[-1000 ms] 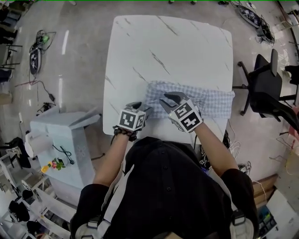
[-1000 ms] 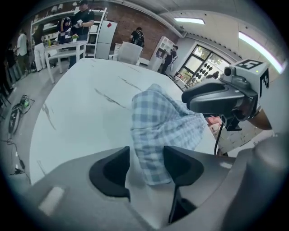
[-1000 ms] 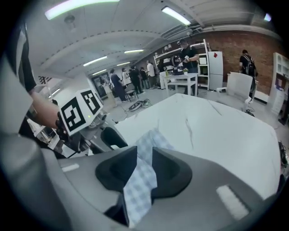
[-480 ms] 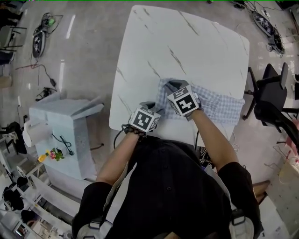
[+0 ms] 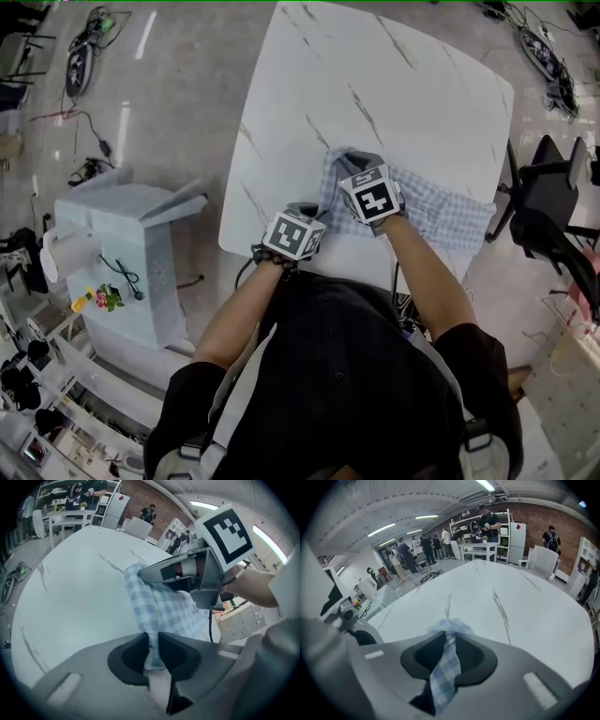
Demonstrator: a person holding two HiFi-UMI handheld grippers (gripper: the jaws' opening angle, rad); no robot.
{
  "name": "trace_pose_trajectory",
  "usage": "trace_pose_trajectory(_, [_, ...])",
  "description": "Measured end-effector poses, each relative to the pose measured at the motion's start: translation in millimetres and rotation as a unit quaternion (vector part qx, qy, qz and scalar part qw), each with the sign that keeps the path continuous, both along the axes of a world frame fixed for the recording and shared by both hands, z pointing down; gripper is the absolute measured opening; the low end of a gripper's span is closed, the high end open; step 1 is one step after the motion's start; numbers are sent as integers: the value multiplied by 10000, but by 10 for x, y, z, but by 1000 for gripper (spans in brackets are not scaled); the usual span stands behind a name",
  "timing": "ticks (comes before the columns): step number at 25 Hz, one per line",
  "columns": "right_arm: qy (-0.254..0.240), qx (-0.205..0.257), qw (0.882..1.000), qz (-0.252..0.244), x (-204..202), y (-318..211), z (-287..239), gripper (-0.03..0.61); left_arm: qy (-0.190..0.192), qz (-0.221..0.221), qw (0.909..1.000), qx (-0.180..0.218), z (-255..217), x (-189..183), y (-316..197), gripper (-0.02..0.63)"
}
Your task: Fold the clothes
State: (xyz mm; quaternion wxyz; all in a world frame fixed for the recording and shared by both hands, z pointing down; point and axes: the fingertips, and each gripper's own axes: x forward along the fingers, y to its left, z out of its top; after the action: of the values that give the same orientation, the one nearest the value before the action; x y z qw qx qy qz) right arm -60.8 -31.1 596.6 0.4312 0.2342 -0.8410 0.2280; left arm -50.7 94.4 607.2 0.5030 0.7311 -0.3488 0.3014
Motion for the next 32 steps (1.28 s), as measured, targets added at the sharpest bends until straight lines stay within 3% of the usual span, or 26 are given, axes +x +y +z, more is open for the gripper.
trace_pose_trajectory(5, [6, 86, 10000, -17, 0, 9, -36, 86, -23, 5, 10000, 26, -57, -34, -15, 43])
trace_pose_trajectory(10, [-11, 150, 9999, -28, -175, -15, -59, 84, -146, -103, 9996, 202, -223, -305, -59, 43])
trace_pose_trajectory(18, [-189, 145, 9987, -448, -1102, 124, -126, 83, -920, -145, 9952, 310, -125, -1237, 45, 44])
trace_pose_trajectory(24, [-226, 195, 9965, -779, -1750, 248, -99, 81, -1097, -689, 9912, 277, -110, -1878, 161, 44])
trace_pose_trajectory(32, [-258, 341, 9931, -1095, -2276, 421, -95, 81, -1148, -1043, 9876, 237, -106, -2304, 335, 44])
